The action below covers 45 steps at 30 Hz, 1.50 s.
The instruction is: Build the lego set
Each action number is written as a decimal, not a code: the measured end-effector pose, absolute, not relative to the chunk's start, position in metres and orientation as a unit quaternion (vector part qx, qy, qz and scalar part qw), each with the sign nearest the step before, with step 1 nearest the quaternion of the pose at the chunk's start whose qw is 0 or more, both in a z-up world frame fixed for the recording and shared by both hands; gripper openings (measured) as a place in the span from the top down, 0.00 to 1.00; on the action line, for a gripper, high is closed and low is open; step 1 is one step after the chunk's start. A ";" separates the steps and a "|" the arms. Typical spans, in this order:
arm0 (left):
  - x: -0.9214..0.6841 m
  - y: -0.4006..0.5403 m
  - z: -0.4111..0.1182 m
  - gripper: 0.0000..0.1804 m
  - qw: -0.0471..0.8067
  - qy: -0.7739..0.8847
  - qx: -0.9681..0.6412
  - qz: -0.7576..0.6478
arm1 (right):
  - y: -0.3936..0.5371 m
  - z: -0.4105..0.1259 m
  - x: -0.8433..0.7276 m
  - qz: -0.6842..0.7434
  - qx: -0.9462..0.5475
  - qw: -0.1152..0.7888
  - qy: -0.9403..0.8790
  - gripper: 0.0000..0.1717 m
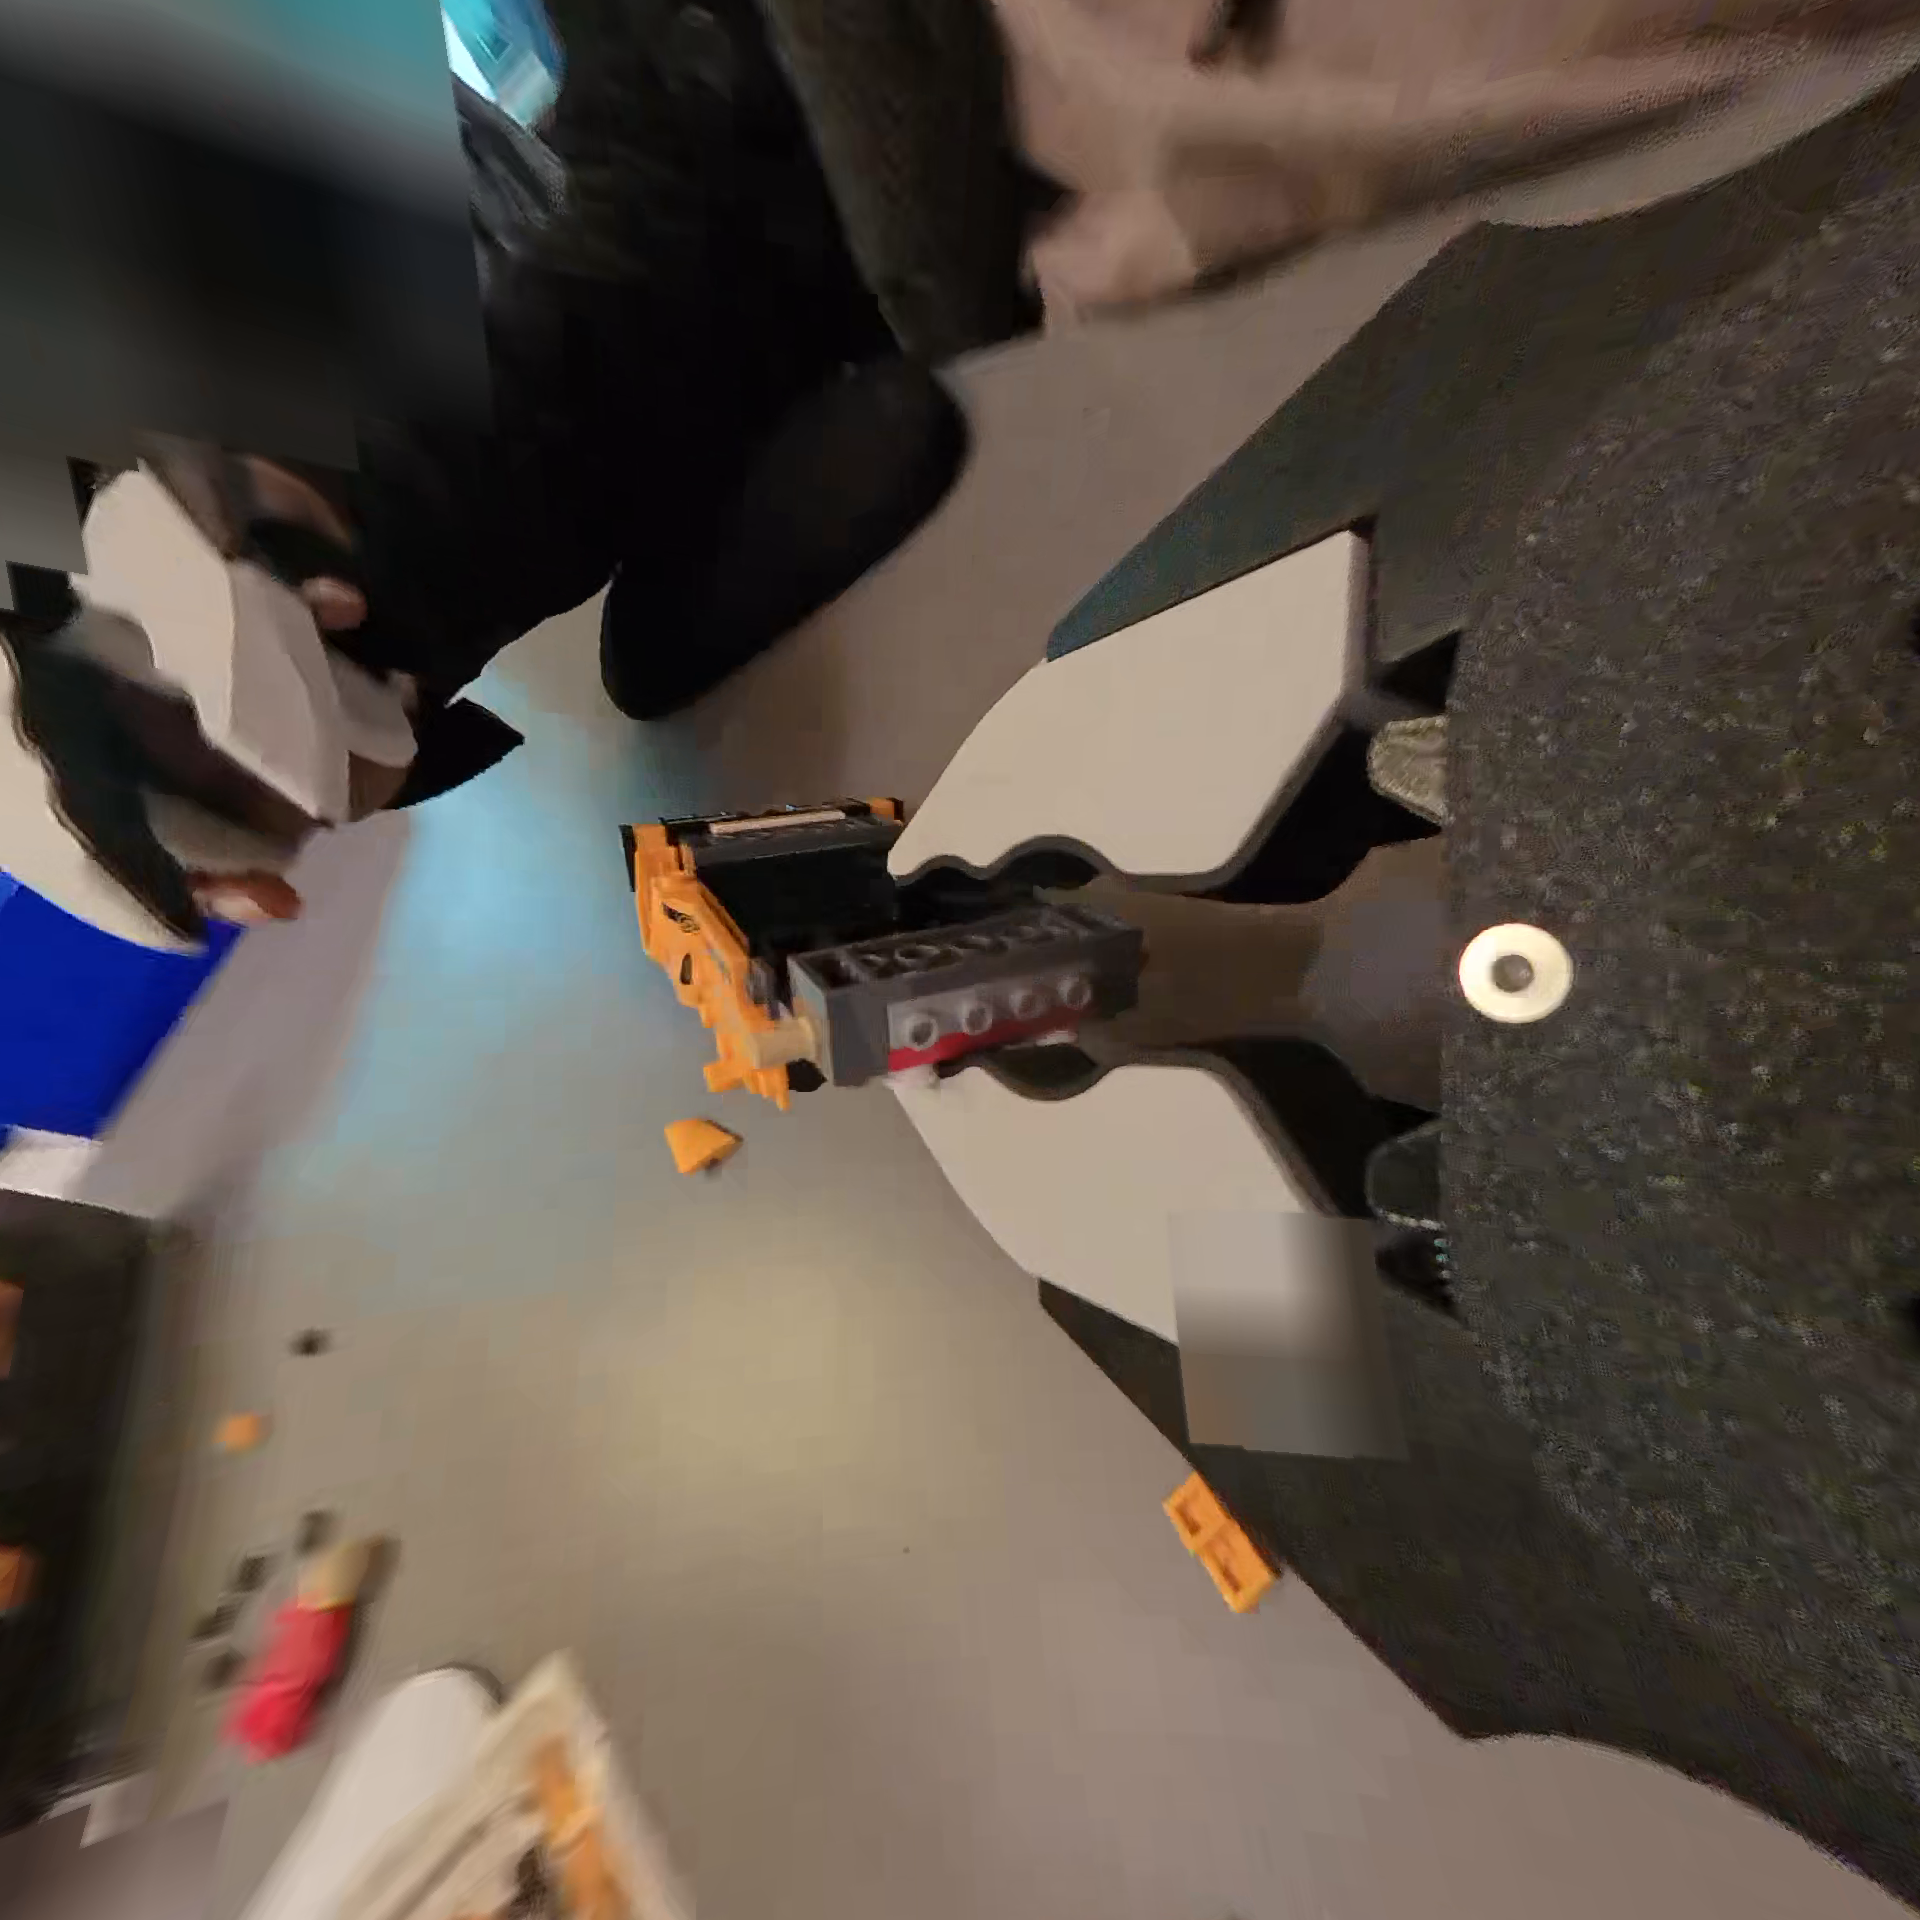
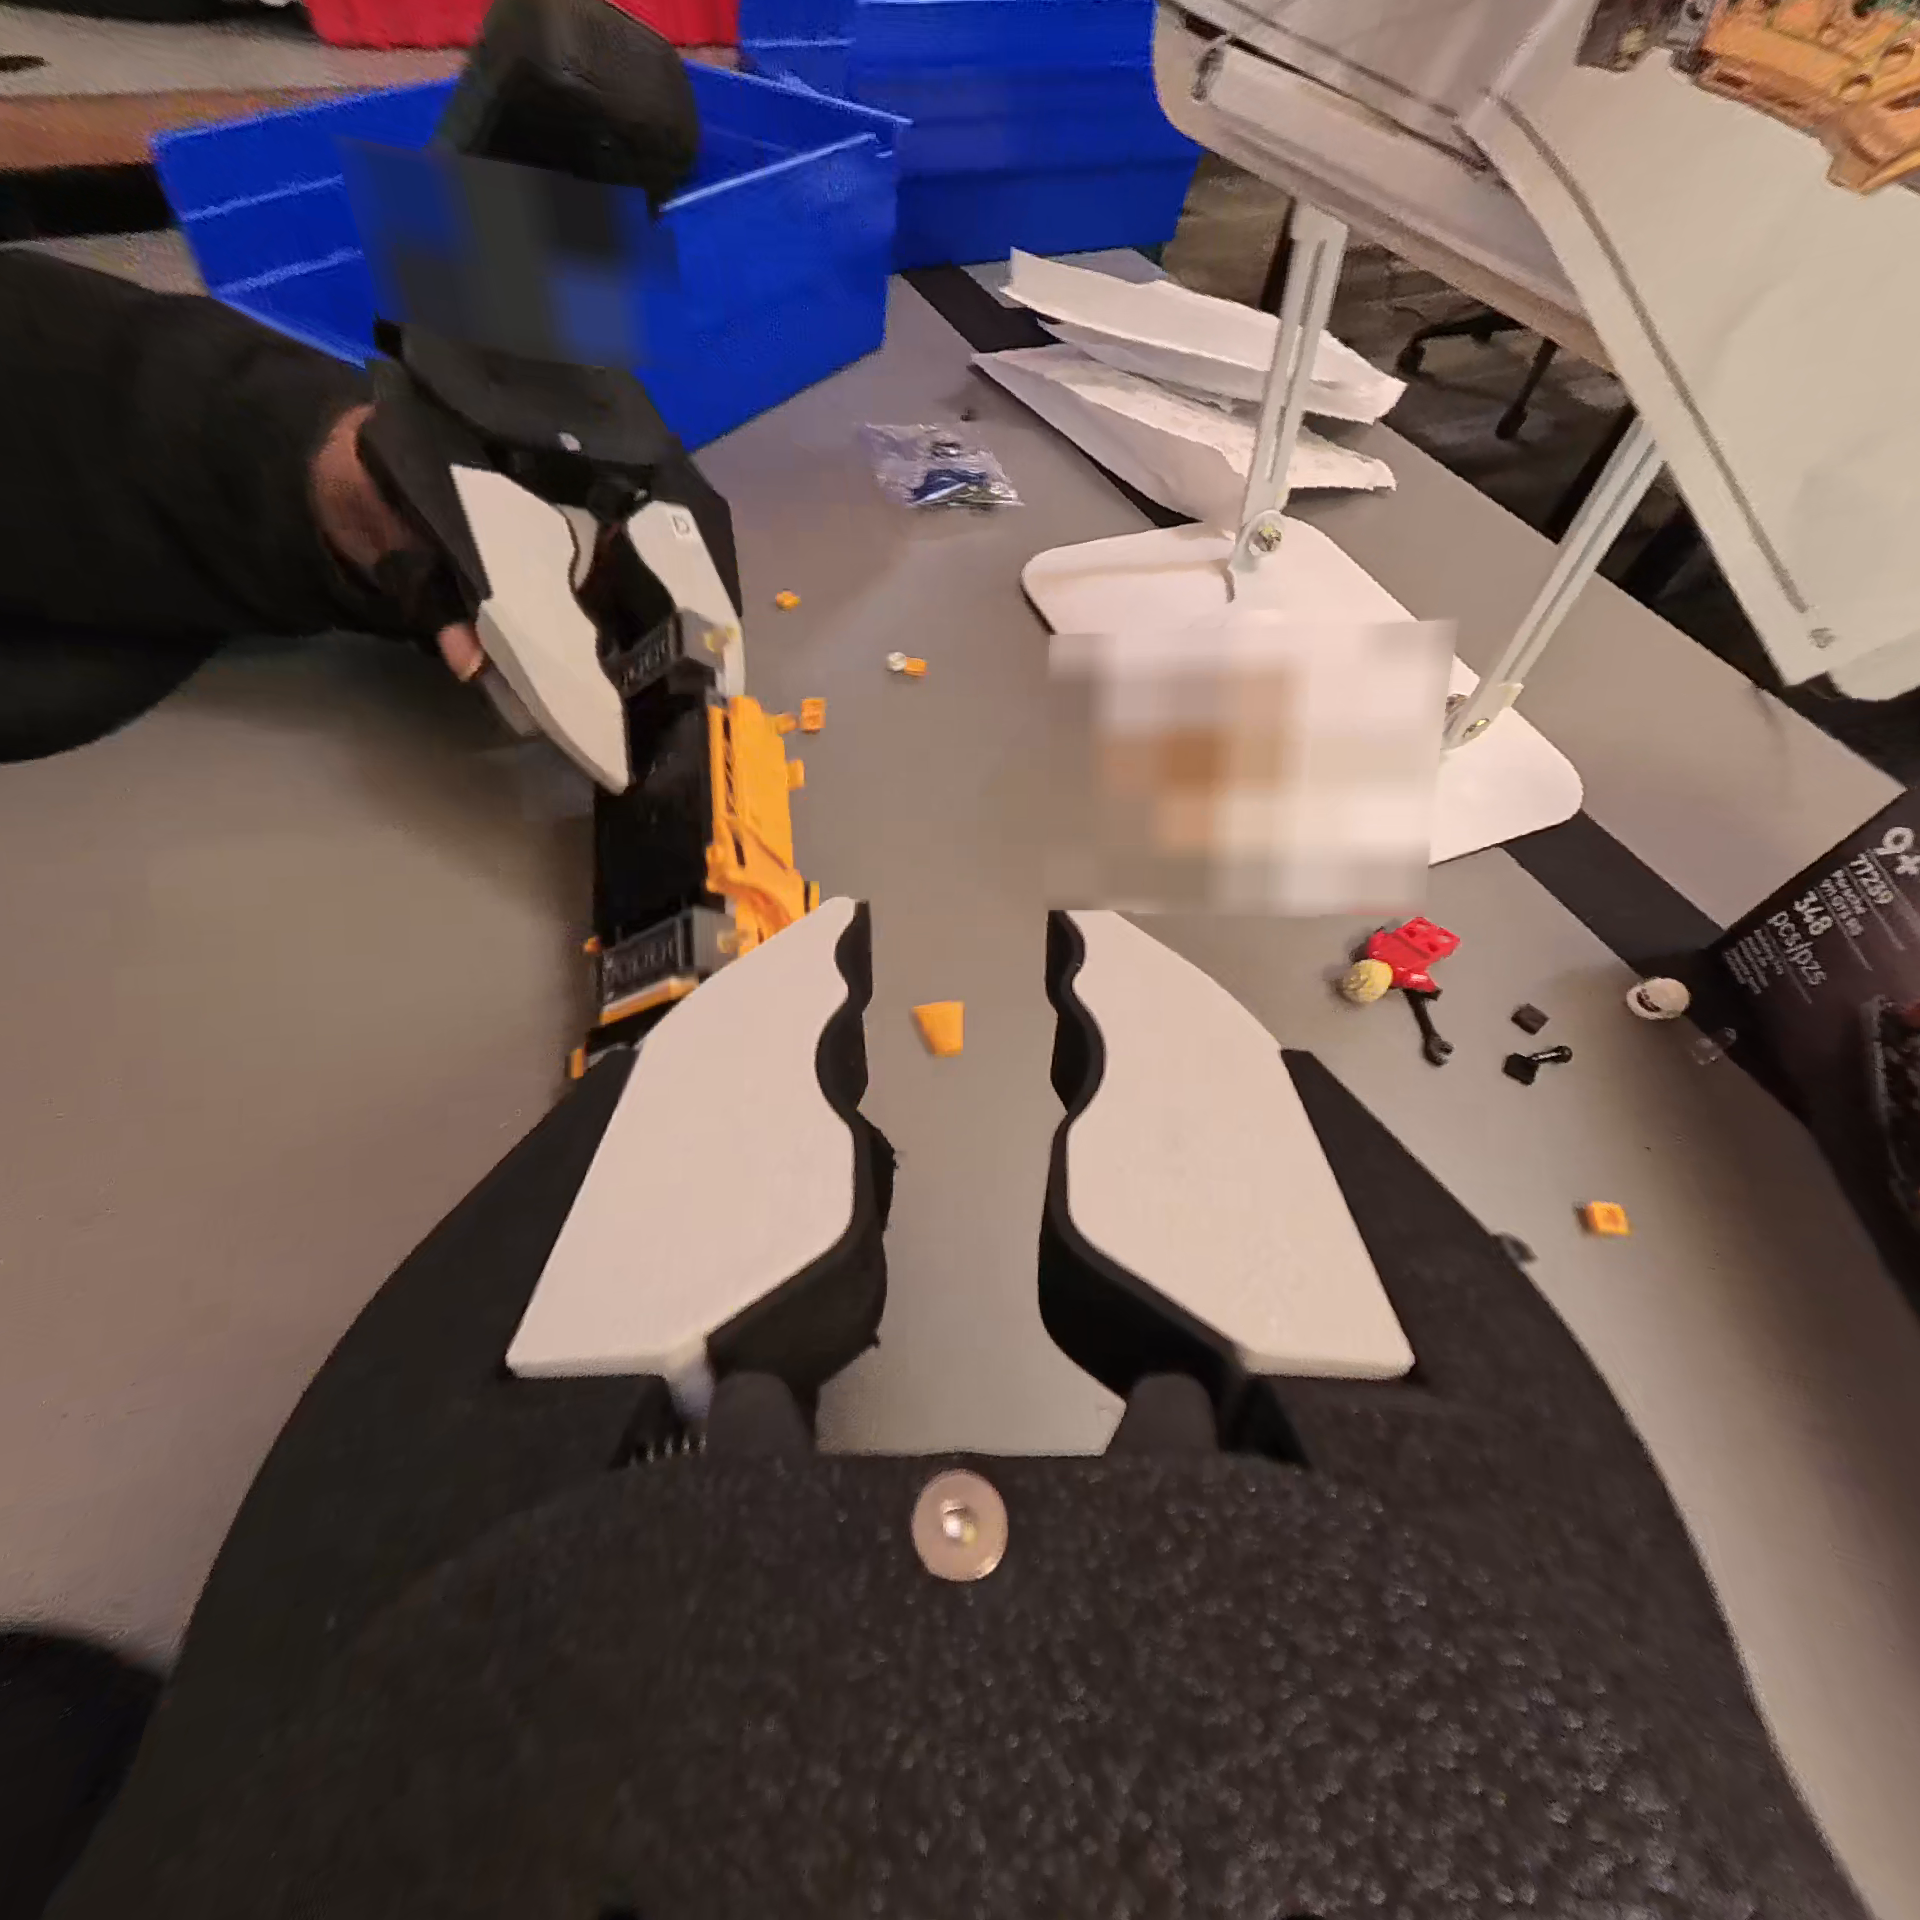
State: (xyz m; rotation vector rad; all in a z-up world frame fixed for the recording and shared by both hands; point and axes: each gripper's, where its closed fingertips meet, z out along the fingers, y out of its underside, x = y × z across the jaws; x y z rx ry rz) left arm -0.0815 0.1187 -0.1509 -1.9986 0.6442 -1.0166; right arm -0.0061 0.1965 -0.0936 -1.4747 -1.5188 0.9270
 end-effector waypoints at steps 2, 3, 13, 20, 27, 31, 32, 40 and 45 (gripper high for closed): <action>-0.078 0.102 -0.147 0.86 0.457 0.314 -0.756 -0.348 | 0.179 -0.094 0.004 0.371 -0.575 0.393 -0.615 0.81; -0.075 0.093 -0.146 0.86 0.474 0.344 -0.743 -0.324 | 0.168 -0.095 0.006 0.374 -0.566 0.386 -0.625 0.80; -0.049 0.054 -0.169 0.83 0.477 0.516 -0.690 -0.172 | 0.084 -0.160 0.004 0.285 -0.543 0.298 -0.731 0.71; -0.050 0.053 -0.164 0.81 0.465 0.477 -0.719 -0.198 | 0.092 -0.158 0.003 0.182 -0.481 0.377 -0.771 0.74; -0.057 0.062 -0.177 0.88 0.447 0.462 -0.749 -0.161 | 0.097 -0.159 -0.003 0.117 -0.422 0.407 -0.802 0.75; -0.051 0.060 -0.176 0.88 0.440 0.451 -0.755 -0.181 | 0.101 -0.160 -0.005 0.152 -0.444 0.355 -0.808 0.75; -0.050 0.060 -0.175 0.88 0.438 0.444 -0.758 -0.190 | 0.104 -0.160 -0.005 0.168 -0.452 0.340 -0.807 0.75; -0.050 0.058 -0.172 0.81 0.431 0.425 -0.765 -0.221 | 0.106 -0.149 -0.008 0.236 -0.470 0.298 -0.797 0.75; -0.053 0.055 -0.162 0.77 0.438 0.412 -0.760 -0.247 | 0.097 -0.138 -0.006 0.275 -0.480 0.311 -0.773 0.73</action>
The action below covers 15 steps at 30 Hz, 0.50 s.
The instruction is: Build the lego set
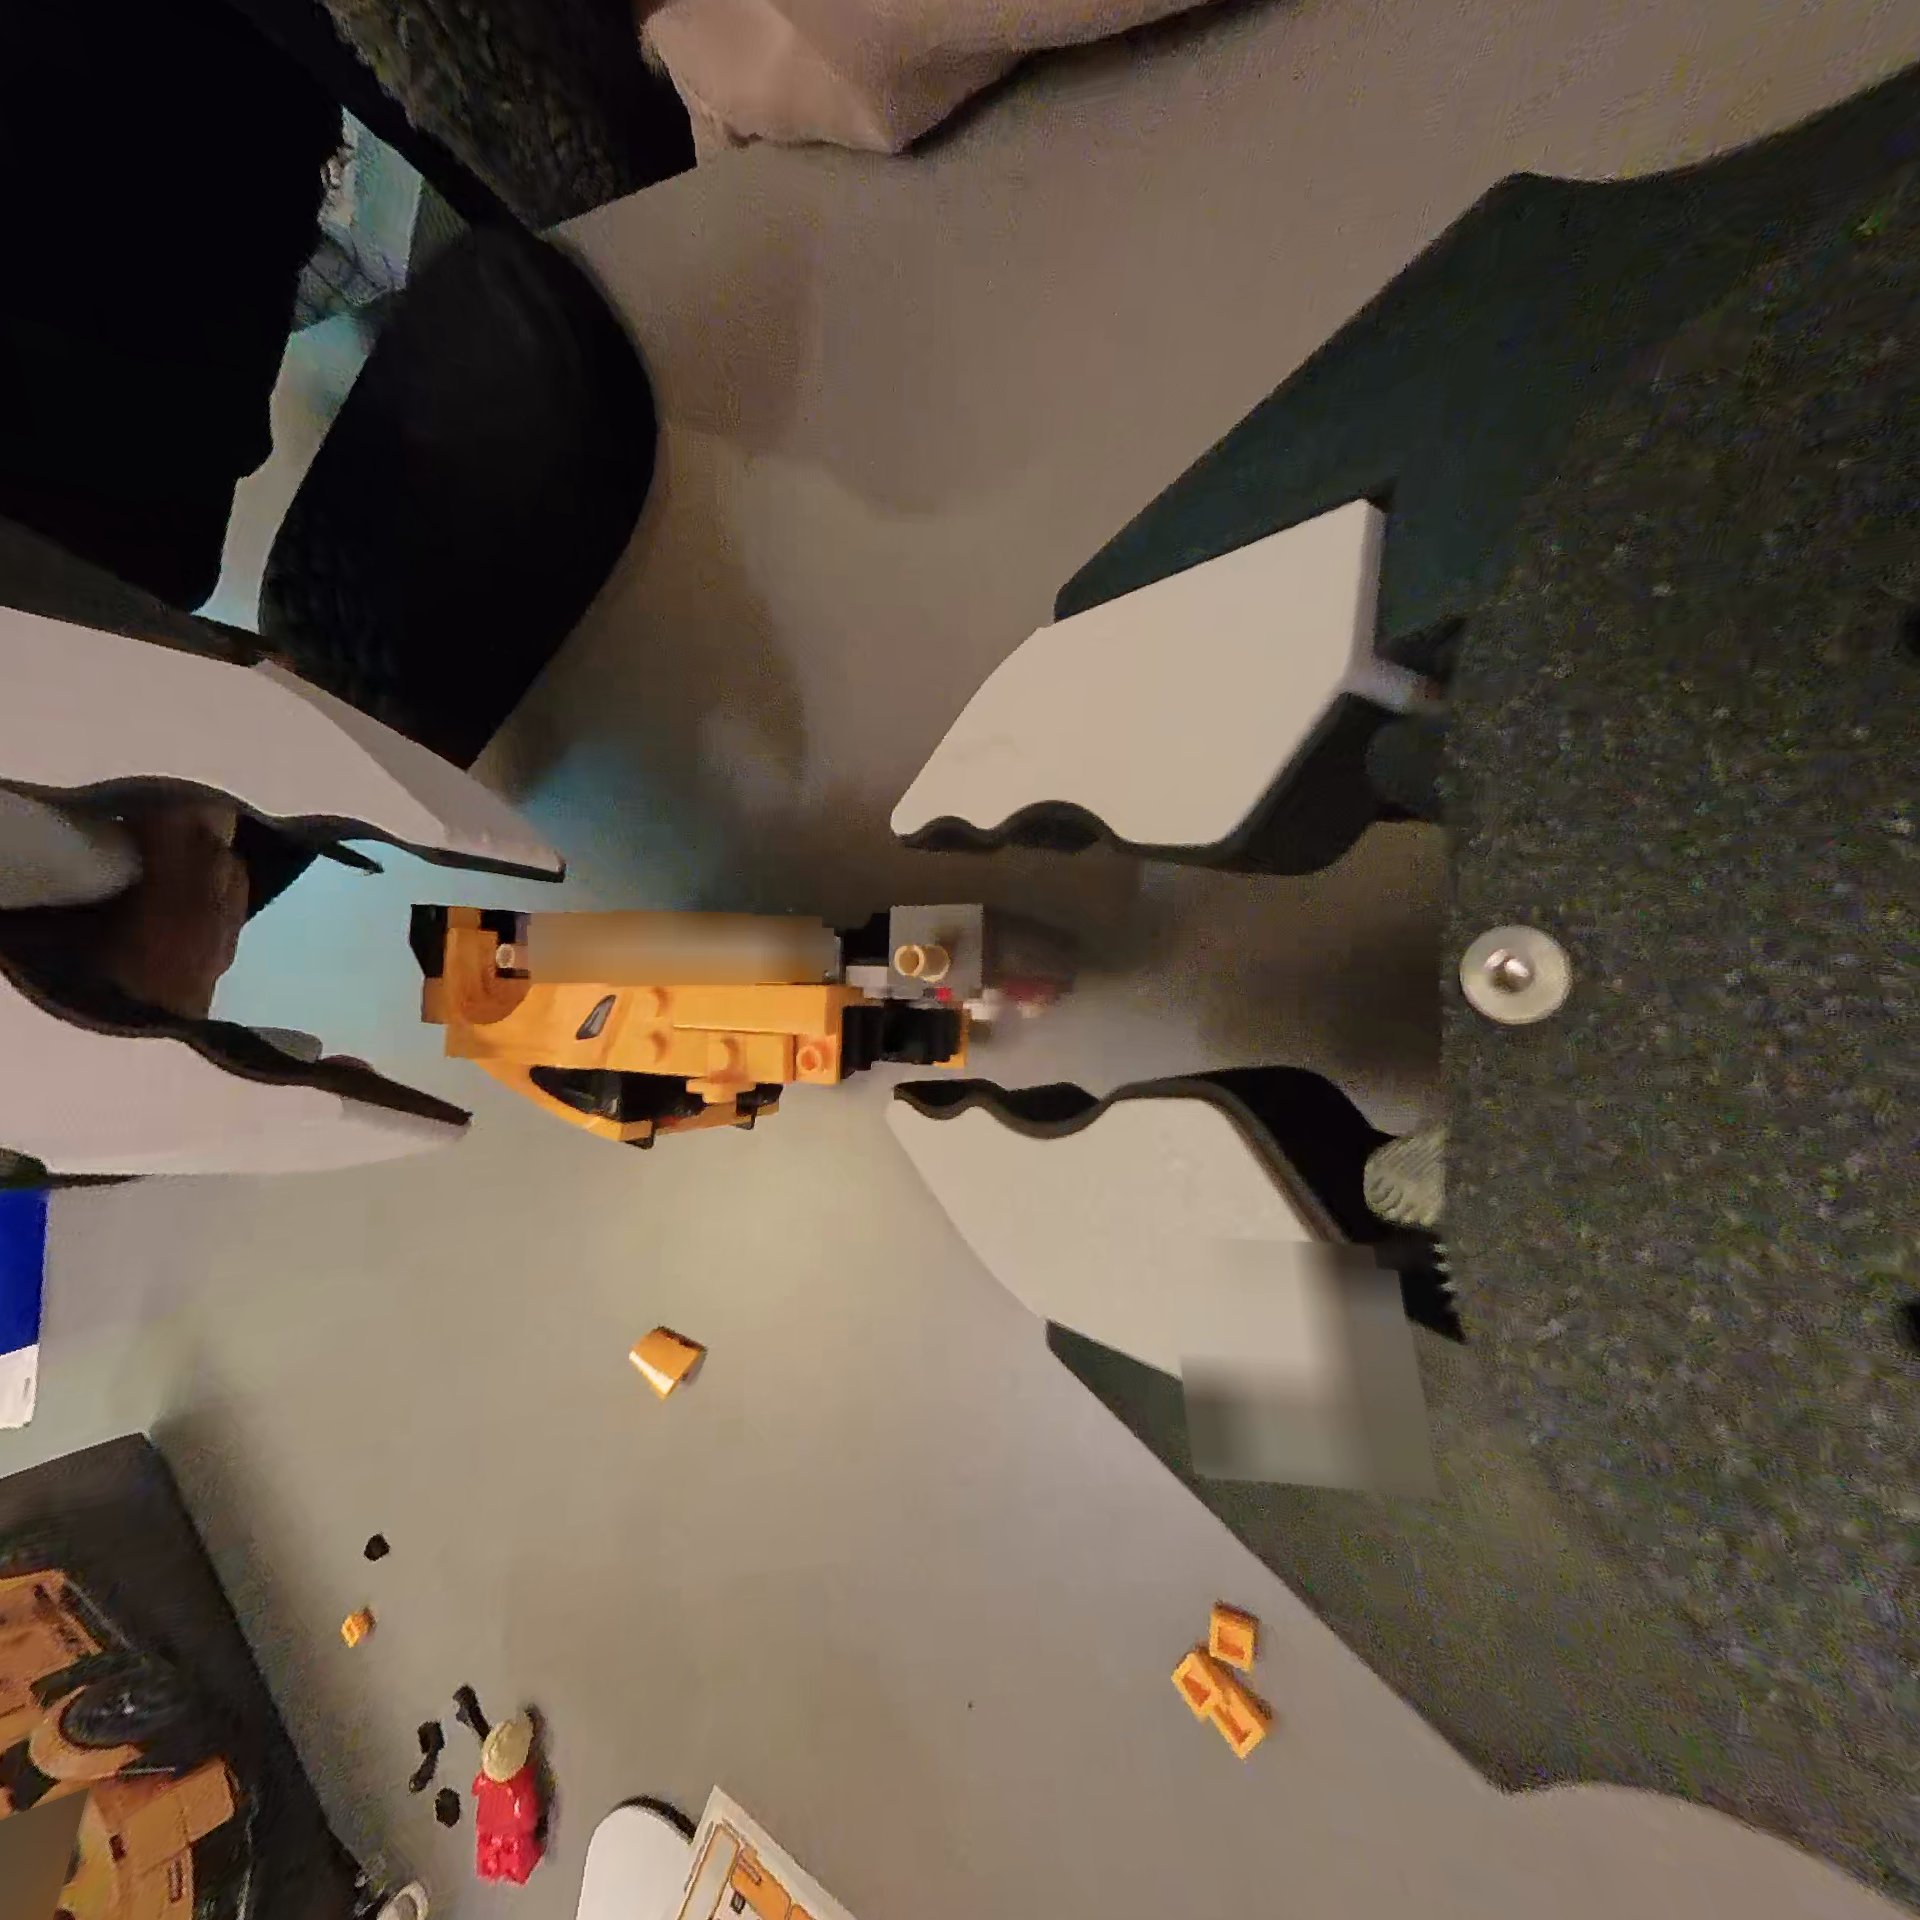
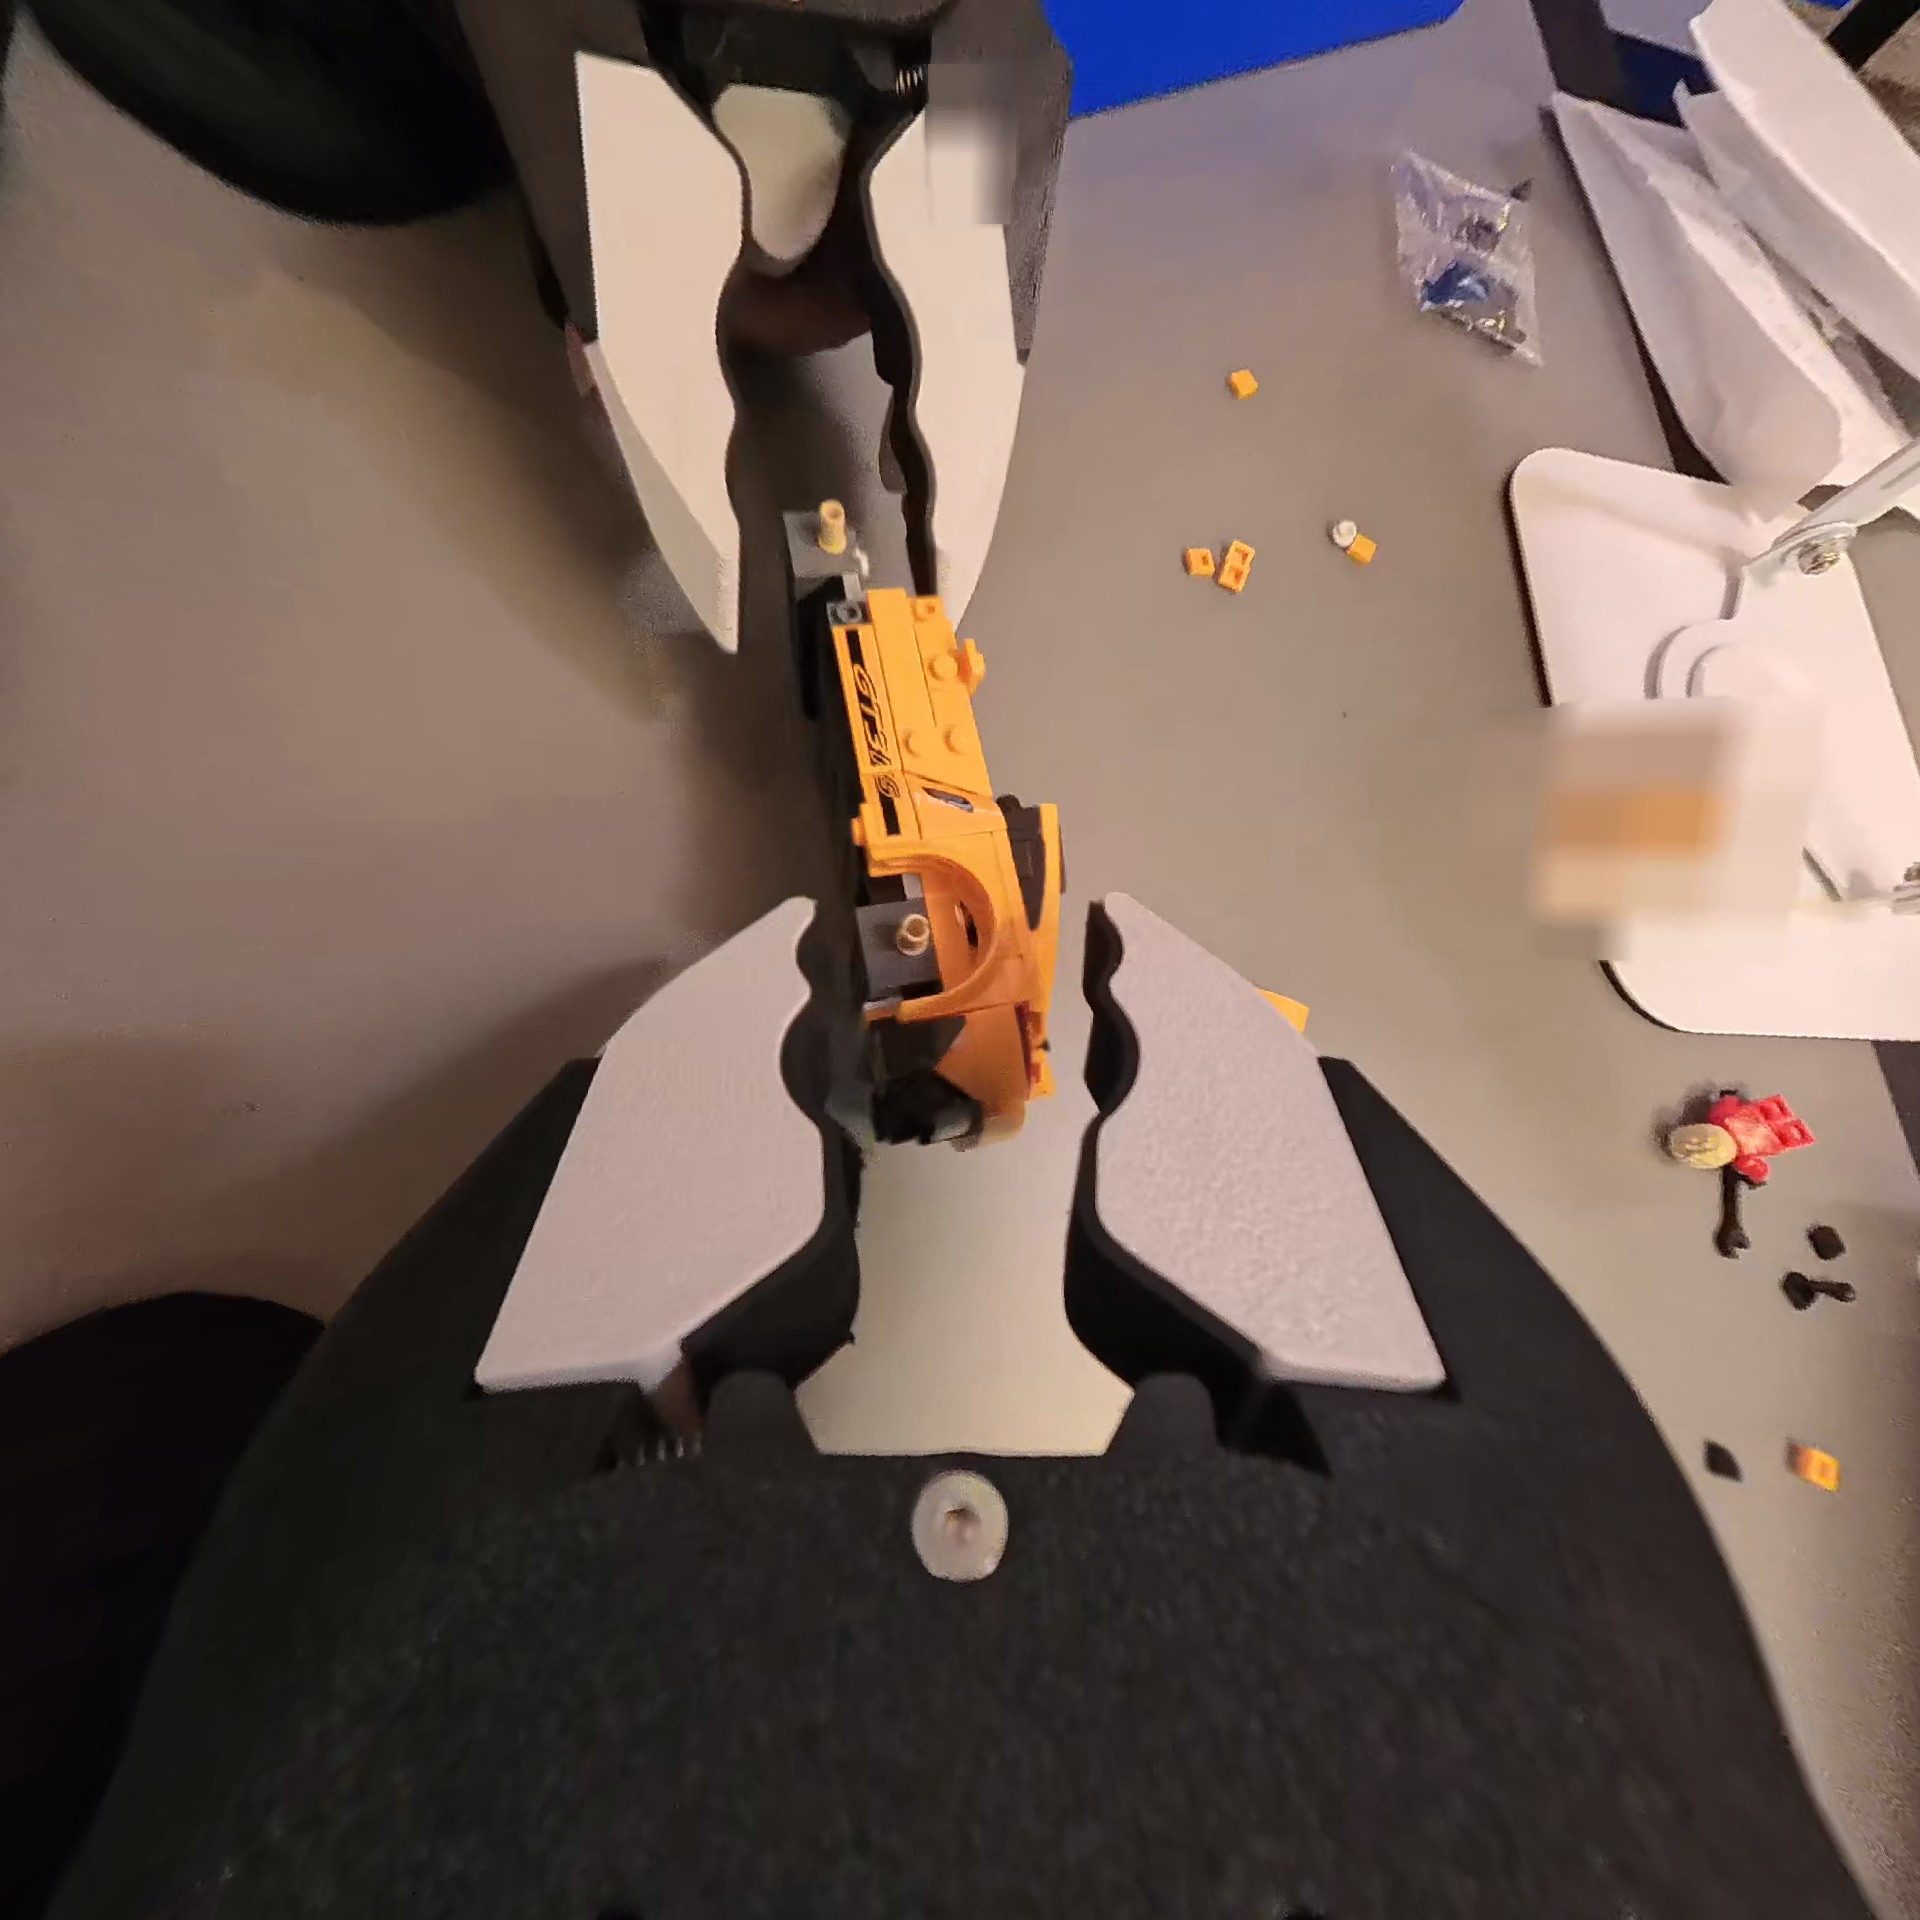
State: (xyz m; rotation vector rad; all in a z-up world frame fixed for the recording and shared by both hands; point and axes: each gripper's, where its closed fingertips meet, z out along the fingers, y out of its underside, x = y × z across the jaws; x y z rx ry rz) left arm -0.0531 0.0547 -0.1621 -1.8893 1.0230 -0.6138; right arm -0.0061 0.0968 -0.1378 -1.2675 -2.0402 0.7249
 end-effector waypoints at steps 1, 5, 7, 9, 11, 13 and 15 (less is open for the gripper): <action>-0.054 0.054 -0.159 0.76 0.441 0.408 -0.759 -0.251 | 0.095 -0.133 -0.005 0.282 -0.486 0.317 -0.764 0.72; -0.061 0.051 -0.143 0.76 0.462 0.389 -0.753 -0.261 | 0.086 -0.111 -0.002 0.293 -0.546 0.331 -0.712 0.74; -0.070 0.055 -0.138 0.81 0.476 0.369 -0.761 -0.241 | 0.073 -0.100 -0.008 0.304 -0.603 0.317 -0.666 0.87; -0.079 0.061 -0.137 0.88 0.476 0.332 -0.784 -0.221 | 0.067 -0.099 -0.013 0.285 -0.659 0.307 -0.624 1.00; -0.088 0.066 -0.137 0.97 0.478 0.278 -0.807 -0.208 | 0.059 -0.104 -0.017 0.270 -0.688 0.300 -0.603 1.00; -0.092 0.065 -0.135 1.00 0.485 0.244 -0.815 -0.204 | 0.053 -0.111 -0.020 0.256 -0.708 0.301 -0.585 1.00; -0.094 0.061 -0.133 1.00 0.491 0.222 -0.818 -0.203 | 0.053 -0.118 -0.023 0.250 -0.735 0.300 -0.554 1.00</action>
